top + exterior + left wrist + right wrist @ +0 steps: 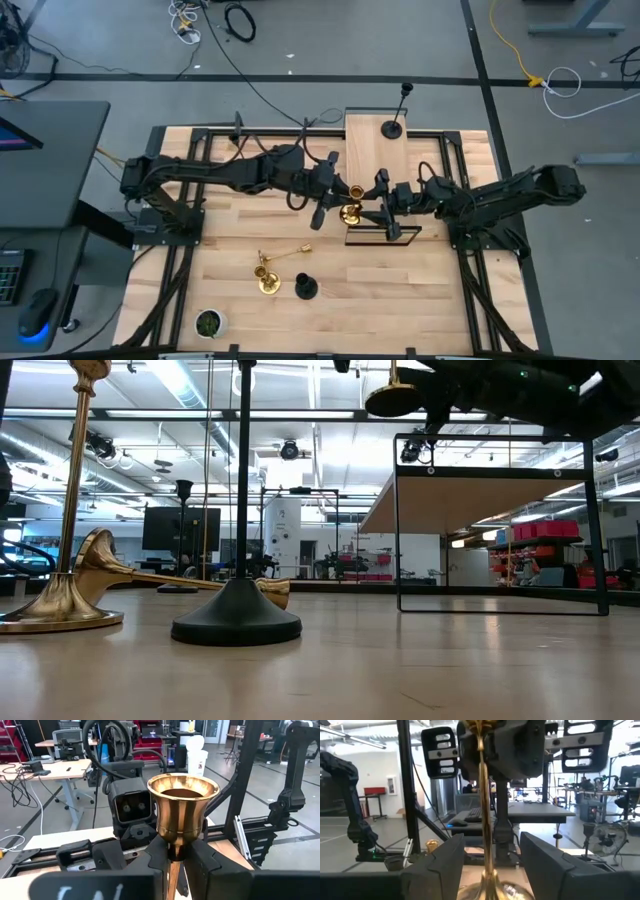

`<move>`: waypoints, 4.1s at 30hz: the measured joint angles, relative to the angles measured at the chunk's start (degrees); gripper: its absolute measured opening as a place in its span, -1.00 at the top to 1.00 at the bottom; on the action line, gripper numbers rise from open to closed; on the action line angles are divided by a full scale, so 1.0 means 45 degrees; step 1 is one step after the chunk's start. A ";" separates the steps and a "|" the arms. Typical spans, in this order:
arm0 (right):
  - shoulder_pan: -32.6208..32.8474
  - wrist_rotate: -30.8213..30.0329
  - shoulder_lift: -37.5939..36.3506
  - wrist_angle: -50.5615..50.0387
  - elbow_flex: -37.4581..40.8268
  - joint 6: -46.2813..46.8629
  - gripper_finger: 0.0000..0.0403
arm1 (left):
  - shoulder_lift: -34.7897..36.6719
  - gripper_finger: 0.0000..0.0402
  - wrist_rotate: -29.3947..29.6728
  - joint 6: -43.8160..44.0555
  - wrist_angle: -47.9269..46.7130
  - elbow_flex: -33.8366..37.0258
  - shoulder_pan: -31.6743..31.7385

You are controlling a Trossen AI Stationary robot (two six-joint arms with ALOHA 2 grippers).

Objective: Pick & Place candle stick holders
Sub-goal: Put the top gold candleholder on the shelf

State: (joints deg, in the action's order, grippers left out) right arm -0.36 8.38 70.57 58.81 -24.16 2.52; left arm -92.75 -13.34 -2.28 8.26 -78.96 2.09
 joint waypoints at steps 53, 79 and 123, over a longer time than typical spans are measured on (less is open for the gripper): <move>-0.1436 -0.2395 -0.1831 -0.2100 -0.0300 -0.0870 0.98 | 0.1258 0.68 0.0617 -0.0311 -0.2549 0.0019 0.0559; -0.5886 -0.2748 0.2350 0.0117 -0.1998 0.1304 0.98 | 0.1185 0.68 0.0665 -0.0321 -0.2729 0.0136 0.0398; -0.6961 -0.6193 0.5127 -0.0767 -0.3988 0.1736 0.98 | 0.1171 0.68 0.0669 -0.0651 -0.3234 0.0141 0.0402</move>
State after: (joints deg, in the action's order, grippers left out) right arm -31.68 -19.49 93.65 55.35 -42.11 10.33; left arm -87.48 -10.33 -5.21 -6.29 -78.32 3.90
